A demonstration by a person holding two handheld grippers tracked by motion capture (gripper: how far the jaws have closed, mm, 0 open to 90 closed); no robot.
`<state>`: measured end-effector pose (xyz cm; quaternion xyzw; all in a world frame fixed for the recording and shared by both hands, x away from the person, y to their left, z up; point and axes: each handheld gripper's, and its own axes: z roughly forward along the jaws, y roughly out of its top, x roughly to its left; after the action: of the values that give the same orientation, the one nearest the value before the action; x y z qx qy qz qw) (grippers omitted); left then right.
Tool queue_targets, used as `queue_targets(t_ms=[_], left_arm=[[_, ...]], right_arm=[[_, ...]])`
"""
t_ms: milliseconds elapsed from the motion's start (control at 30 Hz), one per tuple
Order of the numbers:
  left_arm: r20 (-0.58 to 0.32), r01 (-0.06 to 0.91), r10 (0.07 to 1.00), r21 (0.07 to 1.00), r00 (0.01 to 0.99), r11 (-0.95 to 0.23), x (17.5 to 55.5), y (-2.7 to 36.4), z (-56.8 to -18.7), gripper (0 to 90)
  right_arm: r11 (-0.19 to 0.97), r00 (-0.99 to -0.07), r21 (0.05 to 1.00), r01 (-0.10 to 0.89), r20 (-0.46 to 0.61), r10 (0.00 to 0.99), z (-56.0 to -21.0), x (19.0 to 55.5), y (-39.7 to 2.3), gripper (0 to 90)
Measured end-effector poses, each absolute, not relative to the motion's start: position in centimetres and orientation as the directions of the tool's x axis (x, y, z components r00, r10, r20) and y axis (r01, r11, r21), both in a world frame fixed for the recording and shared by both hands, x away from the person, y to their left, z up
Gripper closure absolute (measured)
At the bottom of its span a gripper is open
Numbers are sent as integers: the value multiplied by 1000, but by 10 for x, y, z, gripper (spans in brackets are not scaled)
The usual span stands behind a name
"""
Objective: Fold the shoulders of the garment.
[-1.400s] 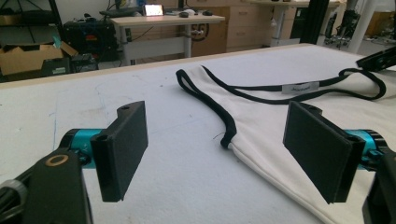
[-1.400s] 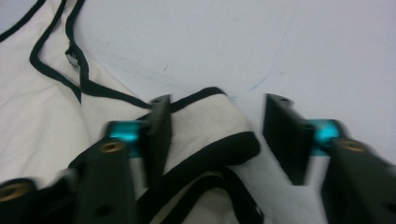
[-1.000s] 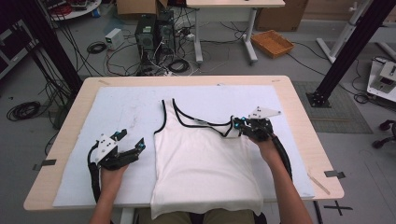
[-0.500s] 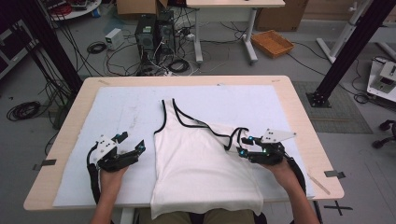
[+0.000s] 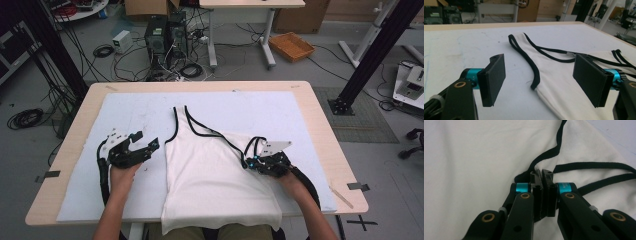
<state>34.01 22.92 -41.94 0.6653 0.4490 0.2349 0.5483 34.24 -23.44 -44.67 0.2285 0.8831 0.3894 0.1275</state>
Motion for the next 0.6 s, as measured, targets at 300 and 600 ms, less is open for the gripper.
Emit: queue_targets(t_ms=[300,600], left_arm=[[-192,485,867,872,460,-64,407,198,-417,261],[-135,551,908,827,395,-117,459,174,-426,296]], right_arm=[[390,-766,861,325,-1,643,-432,341,-264,304],[325,-694,872,366,23,720,-434,345,-280,256]])
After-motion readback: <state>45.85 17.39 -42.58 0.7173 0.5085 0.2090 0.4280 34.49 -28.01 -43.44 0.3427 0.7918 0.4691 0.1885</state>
